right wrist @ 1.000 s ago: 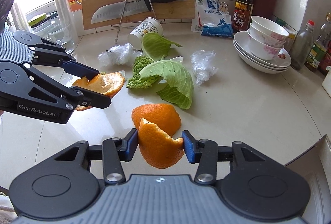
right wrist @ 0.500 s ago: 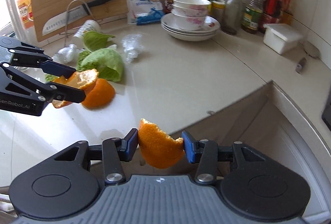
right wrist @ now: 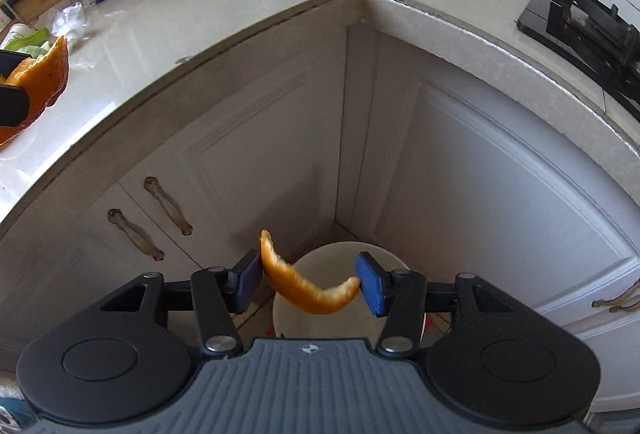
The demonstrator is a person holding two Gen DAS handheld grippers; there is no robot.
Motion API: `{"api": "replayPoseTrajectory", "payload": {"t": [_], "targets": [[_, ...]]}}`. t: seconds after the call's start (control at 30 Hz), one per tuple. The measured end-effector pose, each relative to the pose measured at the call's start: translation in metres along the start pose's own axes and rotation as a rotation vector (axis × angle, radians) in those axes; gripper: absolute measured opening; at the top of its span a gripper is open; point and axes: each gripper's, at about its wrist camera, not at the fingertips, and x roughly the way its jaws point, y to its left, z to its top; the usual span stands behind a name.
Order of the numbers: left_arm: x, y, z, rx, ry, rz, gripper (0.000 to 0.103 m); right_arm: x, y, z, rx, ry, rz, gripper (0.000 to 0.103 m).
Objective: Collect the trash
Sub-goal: 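Carry the peel and orange piece toward the white bucket with both tools, then open the left tool over the bucket while the right tool releases its orange piece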
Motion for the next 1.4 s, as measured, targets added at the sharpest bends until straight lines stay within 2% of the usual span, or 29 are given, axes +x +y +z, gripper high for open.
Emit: {"api": "replayPoseTrajectory", "payload": {"t": [0.03,0.07,0.13,0.27,0.33,0.47,0.5,0.63,0.77,0.9,1.2,1.3,1.37,1.4], "targets": [[0.006,-0.004,0.002,0.007,0.003,-0.004,0.045,0.000,-0.004,-0.001,0.013,-0.005,-0.003,0.064],[0.011,-0.008,0.004,0.012,0.006,-0.006,0.045,-0.001,-0.007,-0.003,0.024,-0.014,-0.009,0.076],[0.022,-0.017,0.008,0.026,0.008,-0.021,0.045,-0.007,-0.010,-0.005,0.038,-0.039,-0.015,0.087],[0.046,-0.033,0.013,0.037,0.020,-0.047,0.045,-0.019,-0.020,-0.013,0.054,-0.073,-0.037,0.093],[0.059,-0.042,0.016,0.050,0.024,-0.056,0.045,-0.026,-0.023,-0.017,0.055,-0.091,-0.050,0.103],[0.078,-0.057,0.017,0.076,0.031,-0.063,0.045,-0.039,-0.033,-0.032,0.030,-0.170,-0.030,0.103],[0.082,-0.061,0.016,0.085,0.031,-0.062,0.045,-0.041,-0.035,-0.035,0.015,-0.168,-0.018,0.103],[0.105,-0.075,0.012,0.091,0.045,-0.060,0.045,-0.041,-0.045,-0.043,0.054,-0.075,-0.100,0.103],[0.138,-0.092,0.003,0.098,0.074,-0.041,0.045,-0.045,-0.049,-0.057,0.054,-0.032,-0.169,0.101],[0.182,-0.104,-0.013,0.053,0.135,-0.060,0.045,-0.058,-0.050,-0.072,0.067,-0.048,-0.197,0.100],[0.280,-0.118,-0.056,0.007,0.248,-0.019,0.046,-0.081,-0.061,-0.092,0.166,-0.096,-0.249,0.101],[0.295,-0.119,-0.063,0.010,0.255,0.009,0.055,-0.082,-0.060,-0.096,0.170,-0.094,-0.256,0.103],[0.298,-0.121,-0.065,0.013,0.238,0.028,0.074,-0.082,-0.059,-0.098,0.162,-0.090,-0.271,0.103],[0.297,-0.122,-0.065,0.016,0.221,0.031,0.076,-0.082,-0.059,-0.098,0.157,-0.089,-0.271,0.103]]}}
